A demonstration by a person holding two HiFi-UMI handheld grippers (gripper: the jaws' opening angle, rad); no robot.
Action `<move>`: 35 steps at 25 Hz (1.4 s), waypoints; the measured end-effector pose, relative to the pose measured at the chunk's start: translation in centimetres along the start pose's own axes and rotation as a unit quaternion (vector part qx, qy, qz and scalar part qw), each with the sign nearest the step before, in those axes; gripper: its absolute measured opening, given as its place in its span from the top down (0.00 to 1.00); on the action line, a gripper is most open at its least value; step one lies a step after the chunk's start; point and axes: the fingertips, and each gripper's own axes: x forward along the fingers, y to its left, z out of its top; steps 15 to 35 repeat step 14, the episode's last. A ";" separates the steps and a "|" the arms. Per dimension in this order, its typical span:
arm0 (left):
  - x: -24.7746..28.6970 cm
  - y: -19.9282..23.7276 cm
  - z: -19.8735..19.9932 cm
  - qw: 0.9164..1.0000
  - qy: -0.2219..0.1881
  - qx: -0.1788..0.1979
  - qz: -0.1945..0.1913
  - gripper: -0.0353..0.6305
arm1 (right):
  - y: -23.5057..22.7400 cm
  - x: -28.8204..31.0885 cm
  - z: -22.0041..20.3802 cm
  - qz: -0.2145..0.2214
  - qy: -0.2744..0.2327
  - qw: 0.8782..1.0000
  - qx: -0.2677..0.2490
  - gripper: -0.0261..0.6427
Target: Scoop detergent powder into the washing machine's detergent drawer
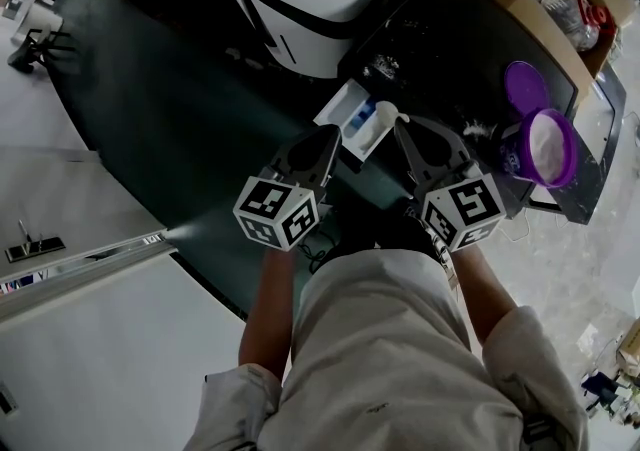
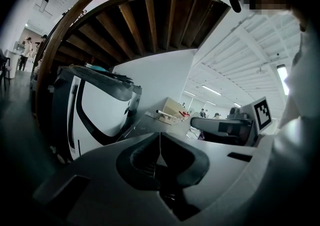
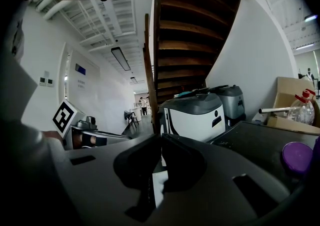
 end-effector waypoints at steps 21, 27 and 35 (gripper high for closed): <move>-0.2 0.0 0.0 1.000 0.001 0.002 0.000 0.91 | 0.3 -0.1 0.3 0.000 -0.003 1.000 -0.002 0.94; -0.2 0.0 0.0 1.000 0.001 0.002 0.000 0.91 | 0.3 -0.1 0.3 0.000 -0.003 1.000 -0.002 0.94; -0.2 0.0 0.0 1.000 0.001 0.002 0.000 0.91 | 0.3 -0.1 0.3 0.000 -0.003 1.000 -0.002 0.94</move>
